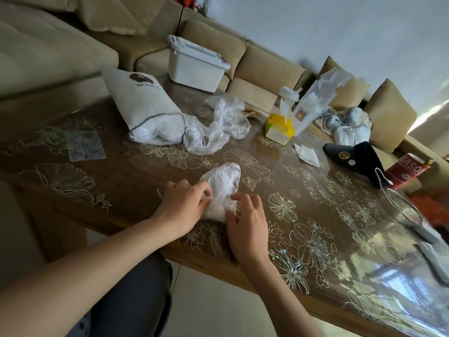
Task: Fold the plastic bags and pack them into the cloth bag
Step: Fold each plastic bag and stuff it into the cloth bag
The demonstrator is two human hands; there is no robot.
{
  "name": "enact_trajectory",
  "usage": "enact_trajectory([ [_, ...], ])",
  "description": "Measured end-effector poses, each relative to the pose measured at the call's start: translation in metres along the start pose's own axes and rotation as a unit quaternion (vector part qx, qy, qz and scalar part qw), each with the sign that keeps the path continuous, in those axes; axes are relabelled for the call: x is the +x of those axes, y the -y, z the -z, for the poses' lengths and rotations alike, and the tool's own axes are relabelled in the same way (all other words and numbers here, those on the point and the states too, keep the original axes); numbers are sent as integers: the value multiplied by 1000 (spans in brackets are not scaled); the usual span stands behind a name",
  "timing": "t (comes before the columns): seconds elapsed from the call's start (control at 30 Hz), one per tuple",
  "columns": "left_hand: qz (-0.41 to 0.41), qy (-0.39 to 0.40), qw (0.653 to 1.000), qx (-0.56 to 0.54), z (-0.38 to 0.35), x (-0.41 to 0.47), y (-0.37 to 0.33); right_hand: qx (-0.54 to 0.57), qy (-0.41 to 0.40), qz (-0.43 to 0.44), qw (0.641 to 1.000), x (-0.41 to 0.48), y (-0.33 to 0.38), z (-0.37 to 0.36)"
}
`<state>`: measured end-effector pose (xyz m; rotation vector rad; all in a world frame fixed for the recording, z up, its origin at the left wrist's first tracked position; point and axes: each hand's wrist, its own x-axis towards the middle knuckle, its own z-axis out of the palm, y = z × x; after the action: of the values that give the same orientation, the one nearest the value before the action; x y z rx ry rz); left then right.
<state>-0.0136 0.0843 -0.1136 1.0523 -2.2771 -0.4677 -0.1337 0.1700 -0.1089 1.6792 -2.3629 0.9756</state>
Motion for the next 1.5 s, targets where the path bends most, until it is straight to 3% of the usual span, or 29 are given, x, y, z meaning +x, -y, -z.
enact_trajectory([
  [0.1,-12,20,1000,1,3,1,0,-4,-54,110,992,-4,4,5],
  [0.23,-9,32,999,-41,7,3,1,8,118,186,975,-7,3,17],
  [0.3,5,19,997,-71,9,4,3,18,168,177,969,-7,-4,15],
  [0.43,-57,-48,991,-115,12,6,15,32,139,154,978,-5,-11,8],
  [0.6,-98,93,988,-77,11,4,15,77,130,114,982,9,-6,12],
  [0.73,-85,73,992,-54,9,6,18,118,159,69,978,19,-4,21],
  [0.87,-27,73,990,-120,16,8,17,146,184,23,972,18,-4,24],
  [1.0,25,99,989,-103,17,11,21,182,141,-76,970,22,-4,20],
  [1.1,37,80,995,-55,14,11,15,125,96,-86,984,28,-2,13],
  [1.3,77,52,994,64,14,10,4,-39,27,-34,998,21,-5,-7],
  [1.43,77,30,995,57,17,9,4,-5,-86,48,995,16,-2,-4],
  [1.5,73,14,997,37,17,9,6,-4,-51,126,991,10,-2,2],
])
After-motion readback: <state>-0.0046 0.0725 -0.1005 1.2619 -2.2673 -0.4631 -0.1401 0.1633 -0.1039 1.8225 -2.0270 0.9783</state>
